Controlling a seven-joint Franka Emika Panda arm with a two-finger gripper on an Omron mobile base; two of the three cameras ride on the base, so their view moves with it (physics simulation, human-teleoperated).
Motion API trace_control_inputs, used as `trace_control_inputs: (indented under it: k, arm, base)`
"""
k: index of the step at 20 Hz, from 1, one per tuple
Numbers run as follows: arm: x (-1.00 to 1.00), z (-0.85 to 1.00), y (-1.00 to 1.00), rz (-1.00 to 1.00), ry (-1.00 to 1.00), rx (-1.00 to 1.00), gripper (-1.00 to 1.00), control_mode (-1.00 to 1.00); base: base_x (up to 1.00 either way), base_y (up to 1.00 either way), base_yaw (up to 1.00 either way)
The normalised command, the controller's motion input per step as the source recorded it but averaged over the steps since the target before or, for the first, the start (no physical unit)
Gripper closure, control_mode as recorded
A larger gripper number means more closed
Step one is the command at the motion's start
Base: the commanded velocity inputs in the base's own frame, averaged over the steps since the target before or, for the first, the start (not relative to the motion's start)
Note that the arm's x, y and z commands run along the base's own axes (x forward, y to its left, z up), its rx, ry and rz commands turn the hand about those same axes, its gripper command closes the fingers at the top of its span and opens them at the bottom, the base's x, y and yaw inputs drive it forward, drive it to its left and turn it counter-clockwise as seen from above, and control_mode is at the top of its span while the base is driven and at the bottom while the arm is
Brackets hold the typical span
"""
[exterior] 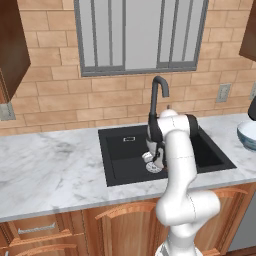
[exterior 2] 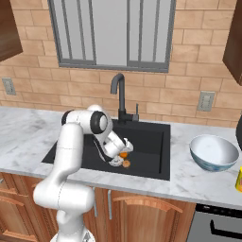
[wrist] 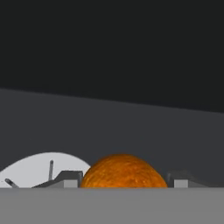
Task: Remove the tangerine and tangerine from the sink. Then move the bowl and cup from the counter to the sink for washing.
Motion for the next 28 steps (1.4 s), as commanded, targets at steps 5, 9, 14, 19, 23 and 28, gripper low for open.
trace_control_inputs:
  k: [5,9,14,19,23,28]
  arm:
    - [-0.09,0.12,0.24,0.00,-0.03,-0.04,1.00,-1.00]
    - [-0.13,0.10,0.25,0.00,0.00,-0.05,1.00,-1.00]
    - [-0.16,0.15,0.22,0.00,0.00,-0.04,1.00,-1.00]
    - [-0.13,0.26,0.17,0.00,0.00,-0.04,1.00,-1.00]
    - [-0.11,0.30,0.14,0.00,0.03,-0.01,1.00,-1.00]
    - [-0.08,0.31,0.14,0.00,0.07,0.00,1.00,-1.00]
  base:
    - [0.00,0.00,0.00]
    - [0.00,0.00,0.00]
    - [0.00,0.00,0.00]
    - [0.00,0.00,0.00]
    - [0.00,0.00,0.00]
    - [0.00,0.00,0.00]
